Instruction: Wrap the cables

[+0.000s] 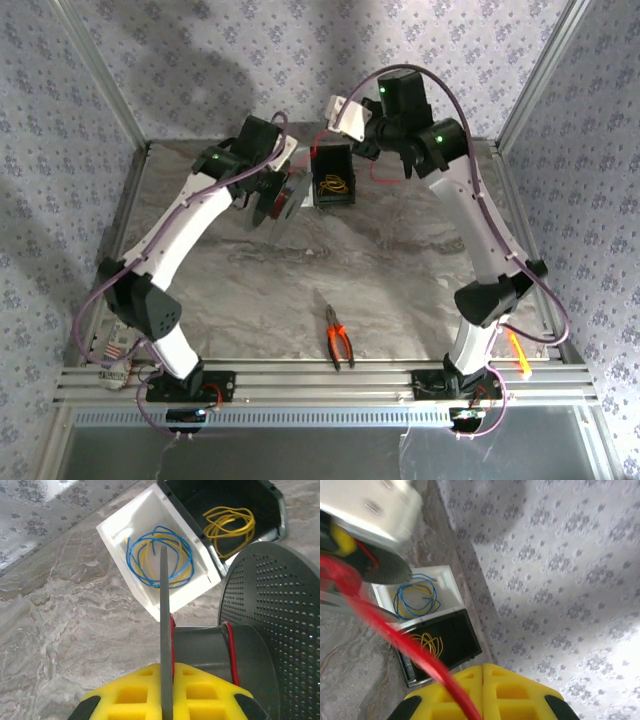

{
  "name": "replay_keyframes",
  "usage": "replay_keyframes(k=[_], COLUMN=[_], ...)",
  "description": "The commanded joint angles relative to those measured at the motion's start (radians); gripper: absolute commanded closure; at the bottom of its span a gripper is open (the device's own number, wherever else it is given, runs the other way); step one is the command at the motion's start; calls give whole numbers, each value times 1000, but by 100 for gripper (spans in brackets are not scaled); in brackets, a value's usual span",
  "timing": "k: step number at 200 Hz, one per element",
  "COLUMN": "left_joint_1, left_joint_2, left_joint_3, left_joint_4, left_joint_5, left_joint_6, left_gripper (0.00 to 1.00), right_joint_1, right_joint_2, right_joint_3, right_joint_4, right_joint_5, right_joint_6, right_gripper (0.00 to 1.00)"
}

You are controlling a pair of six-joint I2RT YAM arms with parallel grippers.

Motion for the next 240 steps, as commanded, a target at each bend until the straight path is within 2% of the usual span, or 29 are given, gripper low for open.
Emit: replay_keyframes(k=[1, 29, 69, 96, 118, 136, 160, 173, 189, 207, 231, 240], left_joint_1=[-6, -5, -5, 41, 112, 185, 287, 332, 374, 401, 404, 410], left_joint_2=[-90, -107, -141, -211, -270, -313, -363, -380, -383, -375, -332, -318], left_joint_3=[-14, -11, -26, -73, -87, -91, -110, -122, -113, -106, -66, -75], left_joint_4=[-40, -87, -100, -46, 21, 127, 373, 513, 633, 713, 665, 682], left_joint_5=[76, 140, 335, 631, 845, 1038, 1194, 1207, 1142, 977, 655, 587], left_joint_6=[69, 94, 141, 145, 105, 27, -169, -288, -407, -517, -578, -615], left_gripper=[100, 100, 100, 100, 100, 100, 100, 100, 100, 100, 100, 100], right_joint_1=[-69, -140, -194, -212, -209, -209, -207, -204, -197, -178, -138, -118], right_joint_2=[30, 73, 175, 258, 266, 254, 208, 168, 119, 74, 12, -13], right_joint_3=[62, 71, 156, 239, 189, 109, -63, -182, -316, -433, -551, -586], right_joint_4=[6, 30, -14, -85, -78, -56, 4, 63, 126, 177, 244, 258], right_joint_5=[-59, -99, -102, -90, -68, -70, -100, -121, -146, -163, -175, -177], right_joint_6=[49, 88, 127, 194, 226, 252, 269, 284, 302, 322, 355, 370], right_gripper=[100, 100, 100, 100, 100, 100, 100, 100, 100, 100, 100, 100])
